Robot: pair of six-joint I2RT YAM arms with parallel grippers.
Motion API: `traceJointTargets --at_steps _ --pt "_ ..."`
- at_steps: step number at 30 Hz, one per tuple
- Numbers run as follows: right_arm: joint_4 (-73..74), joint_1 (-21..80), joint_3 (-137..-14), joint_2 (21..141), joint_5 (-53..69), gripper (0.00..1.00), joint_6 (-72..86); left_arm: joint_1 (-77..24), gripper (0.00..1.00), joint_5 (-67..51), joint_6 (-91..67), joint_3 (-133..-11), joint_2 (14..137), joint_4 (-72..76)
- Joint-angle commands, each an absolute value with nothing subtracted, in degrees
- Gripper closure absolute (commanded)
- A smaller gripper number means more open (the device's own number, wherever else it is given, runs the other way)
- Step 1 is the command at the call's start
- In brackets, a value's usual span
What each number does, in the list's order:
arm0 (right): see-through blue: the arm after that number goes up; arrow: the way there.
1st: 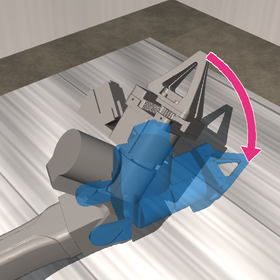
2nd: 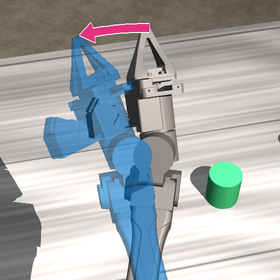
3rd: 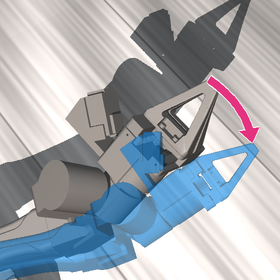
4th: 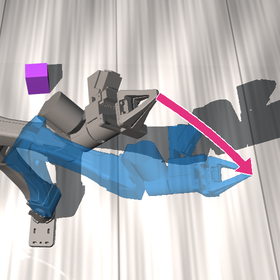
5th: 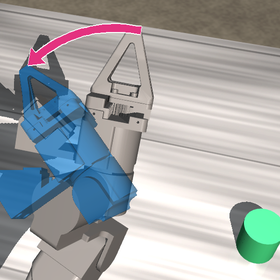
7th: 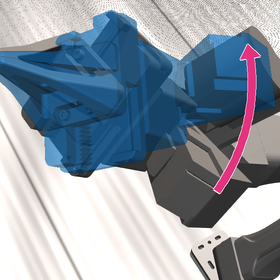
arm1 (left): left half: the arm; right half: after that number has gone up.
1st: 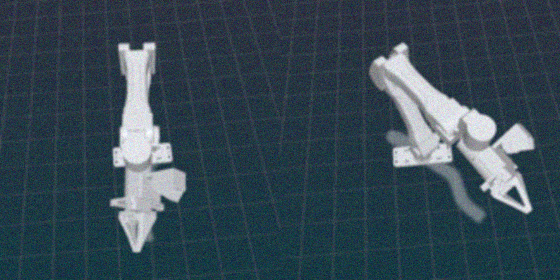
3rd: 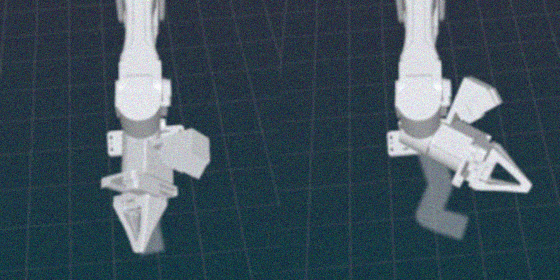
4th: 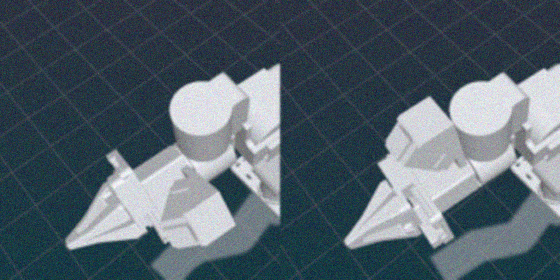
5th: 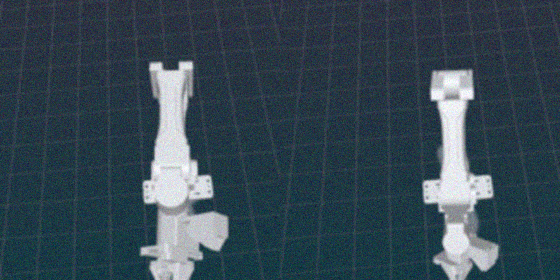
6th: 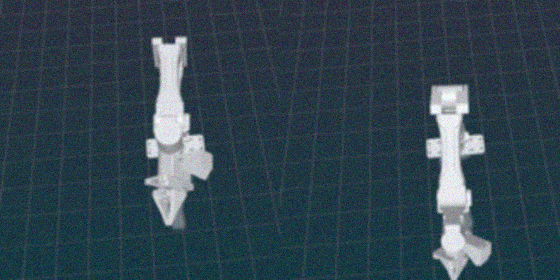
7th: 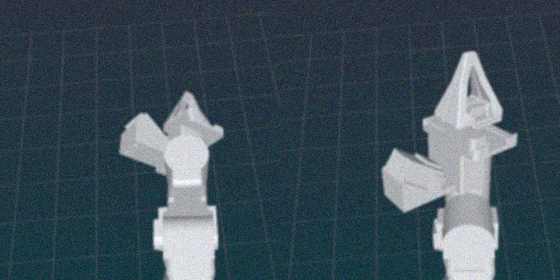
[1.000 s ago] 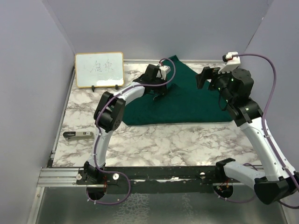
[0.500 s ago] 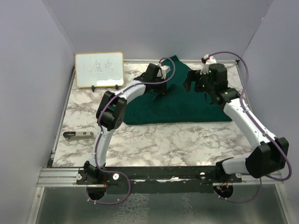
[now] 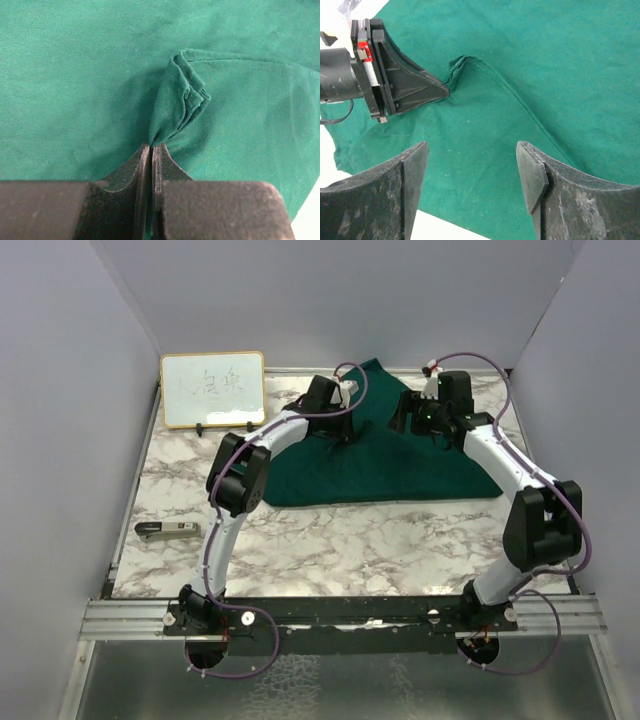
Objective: Prepare the surgical pack
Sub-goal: Pack the surgical kit at the center of the board.
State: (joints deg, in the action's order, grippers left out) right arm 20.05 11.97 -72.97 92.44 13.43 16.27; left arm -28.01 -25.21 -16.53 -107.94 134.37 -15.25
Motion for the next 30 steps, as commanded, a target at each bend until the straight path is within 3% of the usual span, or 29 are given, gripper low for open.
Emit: traceJointTargets --at_steps 1,10,20,30 --pt "17.79 11.87 -76.17 96.11 20.24 0.29 17.19 -27.33 1.00 -27.26 -17.74 -110.37 137.26 -16.67" --pt "16.39 11.81 -77.89 100.95 23.12 0.32 17.14 -26.73 1.00 -27.22 -17.89 -112.13 139.29 -18.29" --pt "15.97 11.87 -80.10 107.28 26.74 0.42 16.96 -26.46 0.99 -31.04 -18.47 -115.16 142.01 -18.93" --pt "16.18 11.86 -81.65 111.38 26.87 0.45 16.99 -26.16 0.94 -32.24 -19.25 -118.05 144.23 -21.63"
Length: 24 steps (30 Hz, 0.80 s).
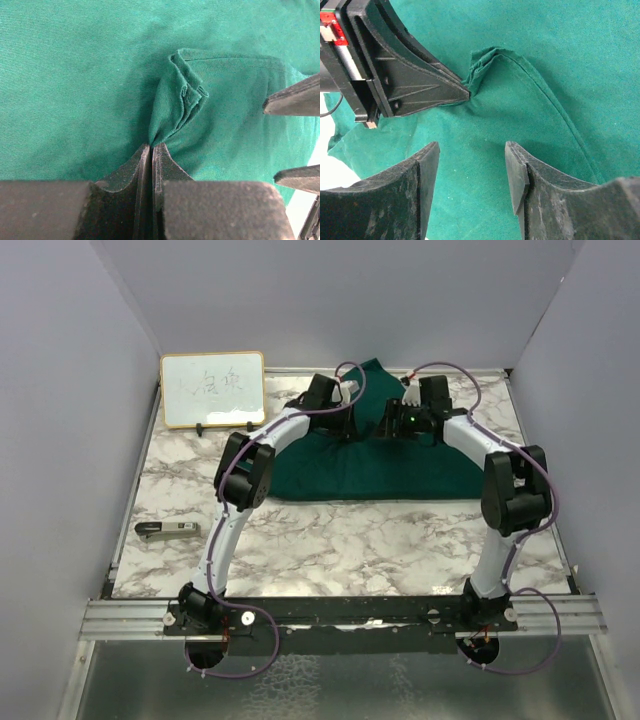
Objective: Prepare the surgical pack
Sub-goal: Pack the surgical kit at the center of the board.
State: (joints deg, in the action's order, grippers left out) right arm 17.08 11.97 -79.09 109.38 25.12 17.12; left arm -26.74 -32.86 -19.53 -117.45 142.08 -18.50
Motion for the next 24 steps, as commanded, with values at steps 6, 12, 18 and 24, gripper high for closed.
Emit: traceJointTargets --at_steps 6,12,18,24 --pt "16.81 11.86 -83.41 114.25 28.40 0.50 17.33 -25.45 0.76 -31.79 -19.57 -119.99 143.94 -23.50" --pt "17.08 11.93 -84.70 114.79 30.10 0.52 17.49 -24.52 0.61 -30.88 -19.10 -125.76 143.61 -27.67" --pt "19.70 11.90 -88.01 116.80 32.42 0.53 16.54 -21.29 0.46 -30.07 -19.53 -128.03 138.75 -29.49" --pt "22.64 13.88 -91.14 119.36 34.00 0.55 15.02 -18.62 0.33 -27.33 -18.18 -122.99 130.46 -32.04"
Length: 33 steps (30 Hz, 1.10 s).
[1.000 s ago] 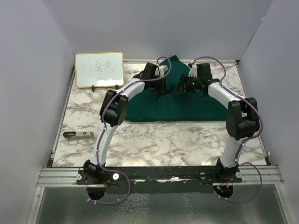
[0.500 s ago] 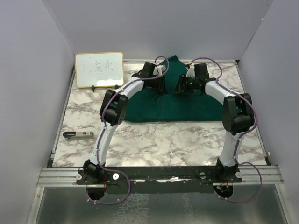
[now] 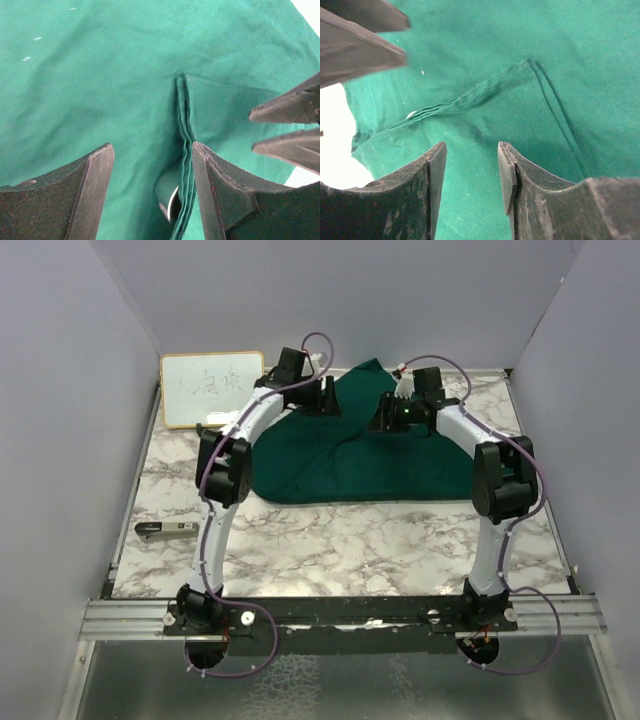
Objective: Prepare the surgical pack
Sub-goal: Pack the surgical kit at the center of the board.
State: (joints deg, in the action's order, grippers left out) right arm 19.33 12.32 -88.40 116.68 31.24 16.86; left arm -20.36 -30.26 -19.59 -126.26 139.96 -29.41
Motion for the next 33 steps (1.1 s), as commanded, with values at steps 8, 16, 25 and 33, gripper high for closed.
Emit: traceJointTargets --at_steps 8,16,25,33 --pt "32.09 17.28 -101.25 127.40 30.57 0.66 10.92 -18.62 0.34 -25.32 -16.68 -91.67 107.91 -24.66" --pt "34.25 18.51 -106.61 134.08 21.90 0.66 11.93 -17.35 0.30 -19.22 -16.63 -67.93 85.05 -21.98" --pt "34.51 18.49 -106.45 135.86 17.84 0.66 12.07 -10.58 0.28 -18.51 -26.80 -52.60 73.41 -16.47" --pt "32.70 18.54 -106.83 129.82 26.00 0.49 12.56 -18.06 0.38 -26.98 -27.44 -54.13 78.75 -8.62"
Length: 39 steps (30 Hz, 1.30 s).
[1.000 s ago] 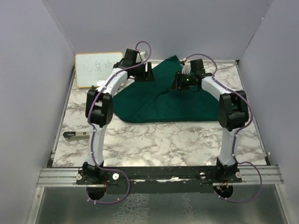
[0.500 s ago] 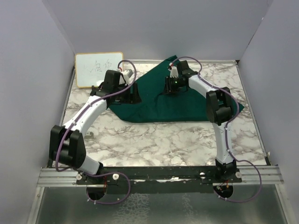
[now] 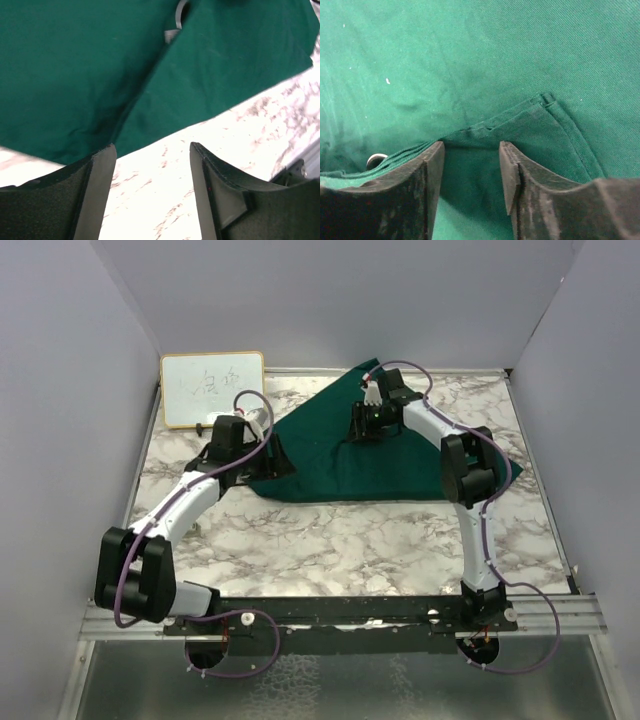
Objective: Prepare the surgical pack
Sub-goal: Pack the surgical kit at the center of the board.
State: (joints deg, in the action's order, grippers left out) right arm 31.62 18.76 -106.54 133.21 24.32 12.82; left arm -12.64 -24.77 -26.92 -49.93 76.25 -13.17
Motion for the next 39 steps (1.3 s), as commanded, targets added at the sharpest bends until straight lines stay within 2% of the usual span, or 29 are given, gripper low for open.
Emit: traceJointTargets --at_steps 1,3,8,12,15,21,32,39 --pt "32.61 18.54 -106.98 129.13 25.89 0.47 12.55 -19.41 0.40 -26.20 -28.04 -54.99 79.45 -7.80" --pt "33.26 18.54 -107.46 128.03 24.99 0.44 11.94 -21.69 0.45 -26.72 -29.77 -56.35 81.34 -4.28" --pt "32.79 17.98 -106.90 125.70 26.86 0.42 12.45 -24.47 0.68 -31.89 -36.08 -62.57 92.49 5.39" --pt "30.18 15.91 -103.78 123.59 27.81 0.45 13.90 -24.61 0.75 -34.20 -40.96 -67.57 102.09 11.37" --pt "30.99 14.58 -103.47 124.68 27.98 0.47 13.19 -24.85 0.76 -35.52 -42.10 -71.67 108.25 12.67" --pt "31.30 14.40 -103.49 128.54 29.24 0.57 12.32 -24.55 0.75 -33.39 -40.66 -77.32 114.38 9.61" --pt "30.36 14.33 -102.27 131.40 27.85 0.58 12.90 -20.96 0.72 -31.99 -40.08 -78.12 118.82 8.92" --pt "30.47 14.39 -102.69 131.48 28.13 0.58 13.05 -19.38 0.72 -26.38 -33.41 -80.68 118.39 -0.63"
